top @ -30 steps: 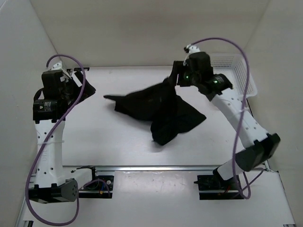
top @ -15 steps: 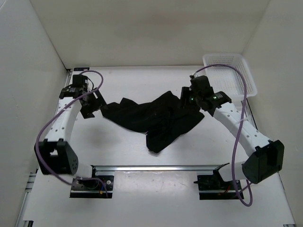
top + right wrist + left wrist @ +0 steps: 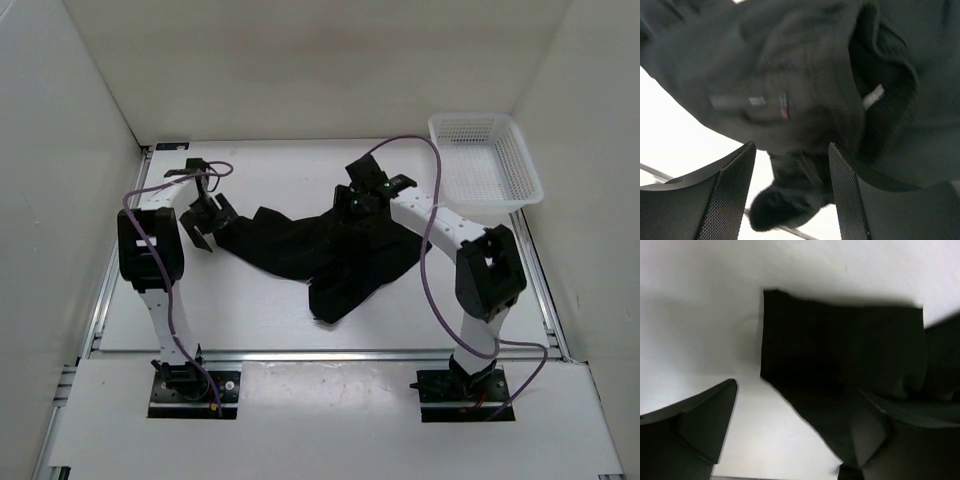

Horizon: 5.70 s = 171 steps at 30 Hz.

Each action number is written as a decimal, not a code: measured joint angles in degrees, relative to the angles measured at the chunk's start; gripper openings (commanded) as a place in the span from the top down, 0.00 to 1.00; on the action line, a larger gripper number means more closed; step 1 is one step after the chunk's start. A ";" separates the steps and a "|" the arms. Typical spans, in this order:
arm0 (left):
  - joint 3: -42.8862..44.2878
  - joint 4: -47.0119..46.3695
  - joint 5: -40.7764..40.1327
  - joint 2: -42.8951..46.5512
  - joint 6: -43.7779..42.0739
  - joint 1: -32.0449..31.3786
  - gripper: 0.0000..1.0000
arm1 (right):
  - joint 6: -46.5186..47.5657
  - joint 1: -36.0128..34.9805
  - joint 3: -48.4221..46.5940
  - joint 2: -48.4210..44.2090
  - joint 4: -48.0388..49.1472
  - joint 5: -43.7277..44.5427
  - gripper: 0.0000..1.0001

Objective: Fold and stack the shorts
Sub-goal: Flatten the shorts out, then fold the shorts

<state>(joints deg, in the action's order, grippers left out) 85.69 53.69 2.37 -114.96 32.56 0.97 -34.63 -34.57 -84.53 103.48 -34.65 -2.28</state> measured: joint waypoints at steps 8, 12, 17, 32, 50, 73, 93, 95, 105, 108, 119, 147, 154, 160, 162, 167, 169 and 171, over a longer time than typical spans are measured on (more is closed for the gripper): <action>1.60 -0.74 0.11 -4.31 2.32 0.83 0.90 | -11.63 3.39 -12.81 15.91 -1.64 1.33 0.35; 1.60 -1.03 0.39 -4.42 2.40 1.11 0.90 | -14.08 3.43 -16.74 22.05 -3.39 4.22 0.79; 1.73 -1.01 0.39 -4.33 2.40 1.11 0.90 | -16.00 2.97 -18.95 23.82 -6.03 7.04 1.00; 31.15 10.01 3.08 4.66 1.99 1.16 0.90 | -6.64 6.54 -48.43 20.83 -7.45 12.41 1.00; -19.56 2.80 8.20 47.98 6.21 -5.84 0.33 | 5.86 -4.70 33.79 -45.31 17.11 23.76 0.17; -17.62 -2.97 -1.36 15.61 5.57 -3.39 0.06 | -31.45 9.99 54.71 -44.44 10.62 1.79 0.20; -9.22 -4.20 -2.45 4.13 4.66 1.11 0.90 | -31.67 7.48 46.88 -25.18 19.26 4.09 1.00; -9.53 -4.11 -1.27 5.64 4.39 2.78 0.90 | -29.20 7.56 45.11 -25.18 18.03 4.85 1.00; -26.47 -3.61 1.66 29.00 4.33 5.01 0.90 | -19.43 6.29 42.21 -32.70 9.29 6.45 1.00; -30.84 -0.79 1.16 36.74 5.60 3.96 0.90 | -19.30 2.45 44.87 -39.30 4.90 7.08 1.00; -28.70 9.86 0.72 56.17 9.77 -0.85 0.90 | -25.46 -2.27 47.69 -57.79 -13.62 9.66 1.00; 47.95 13.18 -2.21 -6.40 4.33 -13.38 0.90 | -23.23 6.60 23.58 -37.09 -17.03 26.16 1.00; 63.39 7.56 0.63 -23.96 1.84 -15.30 0.20 | -16.04 17.86 18.32 -22.34 -8.70 25.68 0.31; 66.66 2.82 1.11 -31.28 1.09 -13.94 0.00 | -11.23 23.30 10.05 -9.35 -5.75 25.79 0.05; 62.03 1.49 0.50 -28.79 -0.04 -13.46 0.00 | -10.56 23.10 10.78 -10.75 -5.18 25.44 0.06; 46.07 0.83 -0.59 -17.03 -2.95 -12.44 0.03 | -9.49 22.69 19.58 -21.00 -2.89 21.49 0.09; 39.12 0.09 -0.63 -11.67 -3.65 -11.76 0.00 | -9.29 23.82 24.30 -24.79 -2.08 17.99 0.06; 34.10 0.13 -0.74 -7.98 -3.98 -11.32 0.00 | -9.09 26.62 29.57 -27.58 -0.35 12.85 0.01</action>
<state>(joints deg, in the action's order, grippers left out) 119.79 53.82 1.63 -122.93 28.58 -10.35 -43.72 -7.94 -54.96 75.90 -35.00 10.57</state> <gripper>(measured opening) 0.990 0.963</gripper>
